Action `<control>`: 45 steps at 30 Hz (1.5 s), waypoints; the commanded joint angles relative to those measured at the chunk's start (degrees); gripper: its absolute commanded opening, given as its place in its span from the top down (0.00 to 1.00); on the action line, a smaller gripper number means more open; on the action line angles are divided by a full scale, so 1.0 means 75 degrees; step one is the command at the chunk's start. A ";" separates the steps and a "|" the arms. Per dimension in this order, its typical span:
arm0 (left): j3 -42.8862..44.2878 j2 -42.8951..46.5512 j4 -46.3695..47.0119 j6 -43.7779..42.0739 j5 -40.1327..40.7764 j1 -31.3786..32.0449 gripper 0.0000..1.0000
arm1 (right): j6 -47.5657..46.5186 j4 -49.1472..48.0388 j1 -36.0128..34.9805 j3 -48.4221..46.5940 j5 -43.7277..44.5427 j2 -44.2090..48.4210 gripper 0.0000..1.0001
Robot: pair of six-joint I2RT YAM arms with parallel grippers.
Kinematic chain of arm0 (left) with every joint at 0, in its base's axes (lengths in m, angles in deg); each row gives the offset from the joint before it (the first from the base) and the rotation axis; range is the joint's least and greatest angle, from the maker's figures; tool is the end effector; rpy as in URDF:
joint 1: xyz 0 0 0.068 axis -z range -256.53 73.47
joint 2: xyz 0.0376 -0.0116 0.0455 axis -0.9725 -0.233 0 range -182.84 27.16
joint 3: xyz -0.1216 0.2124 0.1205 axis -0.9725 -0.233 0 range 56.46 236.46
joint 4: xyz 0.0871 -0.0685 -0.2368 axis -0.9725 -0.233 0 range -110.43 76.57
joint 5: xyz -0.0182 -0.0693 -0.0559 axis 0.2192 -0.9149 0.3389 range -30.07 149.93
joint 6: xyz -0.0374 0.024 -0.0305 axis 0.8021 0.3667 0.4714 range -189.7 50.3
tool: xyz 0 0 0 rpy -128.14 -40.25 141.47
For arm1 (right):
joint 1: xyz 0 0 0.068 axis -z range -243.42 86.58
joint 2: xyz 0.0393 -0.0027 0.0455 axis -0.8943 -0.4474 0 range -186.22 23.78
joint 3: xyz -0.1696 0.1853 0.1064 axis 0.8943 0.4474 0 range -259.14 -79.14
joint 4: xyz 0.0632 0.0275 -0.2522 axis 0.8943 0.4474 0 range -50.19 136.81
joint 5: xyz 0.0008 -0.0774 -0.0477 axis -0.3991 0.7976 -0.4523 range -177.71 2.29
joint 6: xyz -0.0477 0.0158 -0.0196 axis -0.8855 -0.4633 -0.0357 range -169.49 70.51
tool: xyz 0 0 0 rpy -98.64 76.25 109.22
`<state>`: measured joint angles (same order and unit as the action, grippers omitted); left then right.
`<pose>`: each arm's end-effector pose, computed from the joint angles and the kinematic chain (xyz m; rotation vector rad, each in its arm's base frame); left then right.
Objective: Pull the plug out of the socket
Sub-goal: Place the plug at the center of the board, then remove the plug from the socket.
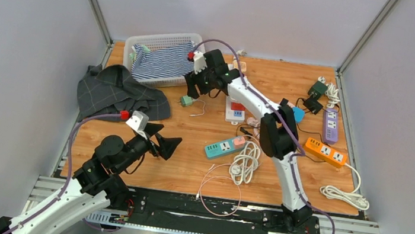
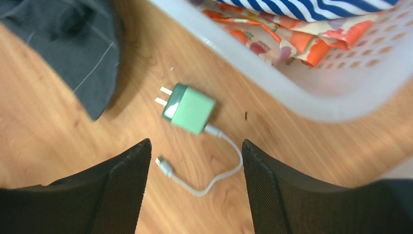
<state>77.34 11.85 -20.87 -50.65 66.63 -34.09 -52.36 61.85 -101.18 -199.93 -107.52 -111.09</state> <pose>0.0860 -0.0730 0.2632 0.2430 1.6354 -0.7337 0.4236 0.3435 0.2358 -0.9653 2.0341 0.7153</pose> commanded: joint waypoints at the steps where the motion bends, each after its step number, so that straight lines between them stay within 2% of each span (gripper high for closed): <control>1: -0.0354 -0.0029 0.0762 0.0258 -0.0638 -0.0052 0.00 | -0.1432 0.0416 0.0081 0.0942 -0.0477 0.1685 0.31; 5: -0.0413 -0.0395 0.0957 0.0361 -0.0969 -0.0045 0.00 | -0.2937 0.1012 0.0116 0.2278 -0.1462 0.3148 0.30; 9: -0.0385 -0.0856 0.1436 0.0319 -0.1533 -0.0052 0.00 | -0.4591 0.1515 0.0142 0.3968 -0.1891 0.4840 0.28; 14: -0.0202 -0.1585 0.1835 0.0164 -0.1802 -0.0045 0.00 | -0.5788 0.1549 0.0211 0.5770 -0.2102 0.6627 0.25; 17: -0.0066 -0.2094 0.1978 0.0027 -0.1862 -0.0045 0.00 | -0.6183 0.1468 0.0669 0.6661 -0.2844 0.7547 0.23; 23: 0.0136 -0.3302 0.2727 0.0125 -0.2249 -0.0045 0.00 | -0.5419 0.0419 0.2190 0.7913 -0.4746 0.8708 0.20; 27: 0.0472 -0.4144 0.3033 0.0483 -0.2218 -0.0045 0.00 | -0.4679 -0.0509 0.2969 0.8535 -0.5425 0.9235 0.19; 33: 0.1538 -0.5915 0.3056 0.0520 -0.2759 -0.0039 0.01 | -0.4063 -0.0648 0.3828 0.8536 -0.5926 0.9170 0.20; 35: 0.1916 -0.6485 0.3055 0.0263 -0.3067 -0.0007 0.03 | -0.3903 -0.0651 0.4034 0.8504 -0.5925 0.9095 0.20; 38: 0.2346 -0.7099 0.3056 -0.0638 -0.2893 0.0348 0.04 | -0.3608 -0.0663 0.4376 0.8409 -0.5935 0.8933 0.20; 42: 0.2812 -0.7771 0.3058 -0.2395 -0.1625 0.1247 0.04 | -0.3366 -0.0616 0.4781 0.8340 -0.5927 0.8772 0.21; 45: 0.3195 -0.8323 0.3052 -0.3040 -0.0973 0.1572 0.07 | -0.3389 -0.0481 0.4962 0.8281 -0.5925 0.8634 0.21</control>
<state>97.56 -46.21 1.25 -61.56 51.42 -25.29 -79.62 57.65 -65.95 -136.18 -150.27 -45.41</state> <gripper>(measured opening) 0.959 0.793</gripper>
